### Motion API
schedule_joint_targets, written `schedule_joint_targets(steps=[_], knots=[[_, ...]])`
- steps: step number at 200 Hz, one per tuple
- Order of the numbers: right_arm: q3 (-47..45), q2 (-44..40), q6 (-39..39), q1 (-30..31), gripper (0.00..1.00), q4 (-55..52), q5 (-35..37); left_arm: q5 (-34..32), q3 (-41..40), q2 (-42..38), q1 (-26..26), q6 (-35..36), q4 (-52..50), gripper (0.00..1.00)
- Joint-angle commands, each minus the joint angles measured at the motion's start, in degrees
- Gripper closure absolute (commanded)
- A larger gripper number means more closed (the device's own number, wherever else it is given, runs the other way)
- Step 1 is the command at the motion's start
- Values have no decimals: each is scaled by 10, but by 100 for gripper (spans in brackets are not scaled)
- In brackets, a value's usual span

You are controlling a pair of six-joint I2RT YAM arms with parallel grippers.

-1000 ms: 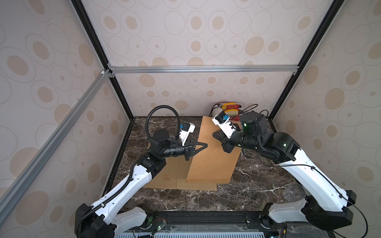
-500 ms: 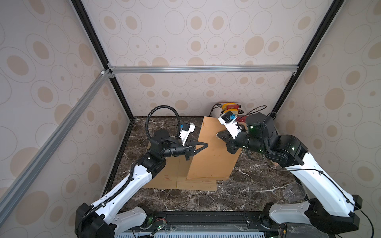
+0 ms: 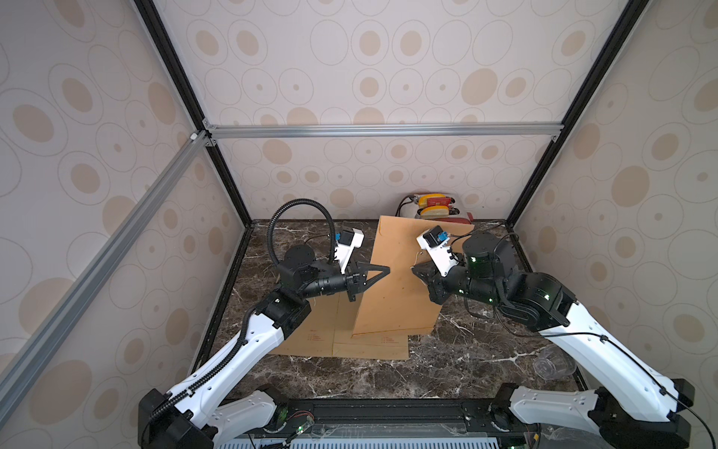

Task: Close the mouth of the file bag
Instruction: Close the file bag.

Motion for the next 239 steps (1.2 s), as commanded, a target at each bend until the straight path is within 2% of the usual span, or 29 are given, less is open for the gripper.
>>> schedule_joint_targets(steps=[1, 71, 118, 200, 239], knots=[[-30, -19, 30, 3, 100, 40, -8, 4, 5, -10, -3, -11, 31, 100], [-138, -70, 76, -11, 100, 133, 10, 8, 1, -11, -3, -19, 45, 100], [-167, -86, 87, -22, 100, 148, 12, 13, 0, -11, -3, -24, 53, 100], [-181, -108, 74, -39, 100, 151, 18, 17, -1, -8, -3, -26, 57, 100], [-158, -111, 55, -99, 100, 120, -13, 21, 0, -5, -3, -26, 58, 100]])
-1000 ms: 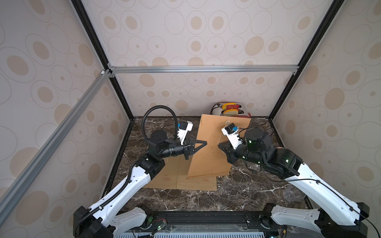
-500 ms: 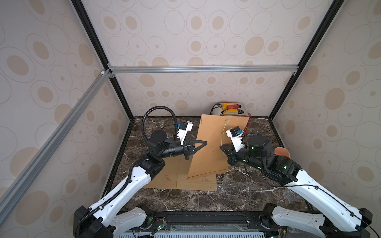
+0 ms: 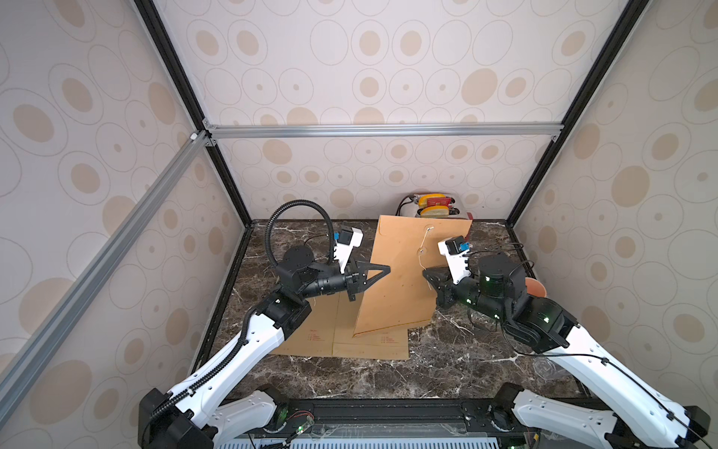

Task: Close the mouth of the file bag
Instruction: Close the file bag.

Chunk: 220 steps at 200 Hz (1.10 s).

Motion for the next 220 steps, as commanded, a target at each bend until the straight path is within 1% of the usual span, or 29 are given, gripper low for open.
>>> schedule_joint_targets(steps=[1, 13, 34, 67, 89, 122, 157, 176, 190, 220], knots=[[19, -4, -19, -32, 100, -23, -18, 14, 6, -5, -3, -6, 29, 100], [41, 4, -31, -50, 100, -44, -27, 15, 7, -3, -3, -6, 29, 100], [98, 30, -62, -65, 100, -97, -30, 17, 8, -2, -3, -7, 28, 100], [200, 79, -102, -67, 100, -177, -20, 17, 10, 1, -3, -4, 24, 100], [252, 110, -108, -66, 100, -206, -50, 16, 14, 5, -2, -2, 15, 100], [284, 138, -97, -64, 100, -215, -107, 14, 16, 5, -3, 1, 8, 100], [310, 154, -94, -55, 100, -221, -117, 19, 19, 10, -3, 1, 4, 100], [336, 167, -100, -49, 100, -235, -106, 19, 19, 10, -3, 1, 5, 100], [358, 178, -109, -45, 100, -255, -84, 19, 18, 9, -3, 4, 4, 100], [413, 205, -151, -24, 100, -322, 28, 19, 19, 10, -3, 6, 0, 100]])
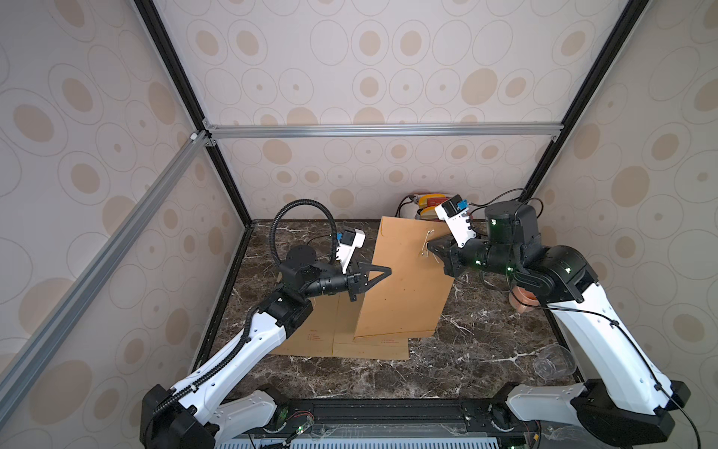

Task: Close the mouth of the file bag
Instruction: Close the file bag.

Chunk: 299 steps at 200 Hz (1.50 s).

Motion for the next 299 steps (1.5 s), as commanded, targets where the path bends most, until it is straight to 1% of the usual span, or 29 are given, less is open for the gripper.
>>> schedule_joint_targets(steps=[1, 20, 46, 68, 87, 104, 122, 152, 169, 209, 227, 242, 260, 299], knots=[[40, 17, -40, 18, 100, -64, 90, 10, 20, -1, -3, 6, 9, 100], [49, 25, -62, 30, 100, -72, 118, 12, 21, 1, -4, 5, 10, 100], [75, 48, -95, 60, 100, -92, 177, 12, 20, 0, -5, 4, 12, 100], [91, 60, -91, 70, 100, -92, 156, 11, 20, 1, -4, 4, 11, 100], [118, 74, -90, 96, 100, -104, 162, 12, 21, 4, -5, 2, 11, 100], [152, 97, -91, 113, 100, -134, 186, 12, 22, 5, -5, 1, 11, 100], [190, 124, -94, 129, 100, -171, 228, 13, 23, 5, -4, 2, 9, 100], [232, 154, -94, 155, 100, -205, 263, 15, 24, 5, -4, 2, 7, 100], [253, 171, -99, 171, 100, -225, 297, 15, 24, 5, -5, 2, 7, 100], [281, 197, -101, 188, 100, -255, 354, 15, 24, 3, -5, 1, 7, 100], [326, 211, -89, 188, 100, -297, 365, 13, 24, 3, -5, 3, 3, 100], [346, 217, -78, 188, 100, -327, 360, 9, 25, 3, -5, 6, -1, 100], [347, 213, -66, 188, 100, -339, 347, 7, 25, 5, -5, 8, -3, 100], [340, 206, -27, 186, 100, -365, 390, 6, 25, 8, -6, 7, -4, 100]])
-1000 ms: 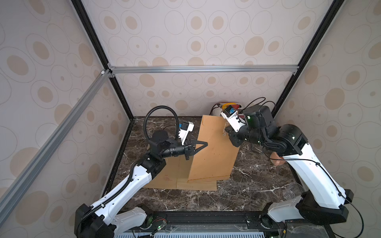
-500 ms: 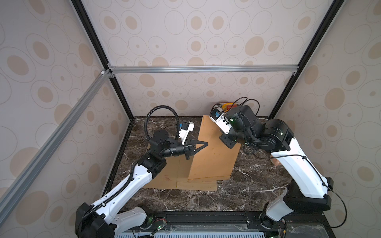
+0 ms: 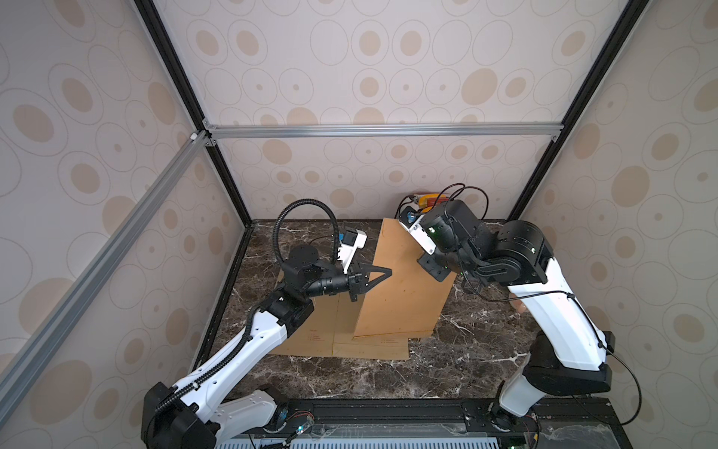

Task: Close the mouth of the file bag
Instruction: Close the file bag.

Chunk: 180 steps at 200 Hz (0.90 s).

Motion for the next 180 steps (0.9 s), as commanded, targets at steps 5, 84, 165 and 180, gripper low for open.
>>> schedule_joint_targets(steps=[5, 84, 165, 180], knots=[[1, -12, 44, -1, 100, -37, 32, 5, 24, 1, -5, 7, 5, 100], [74, 24, 90, -28, 100, -84, -30, 10, 27, 4, -11, 12, -1, 100], [75, 28, 88, -39, 100, -48, -134, 15, 29, 8, -15, 13, -4, 100], [75, 31, 89, -39, 100, -47, -143, 15, 29, 6, -15, 13, -4, 100]])
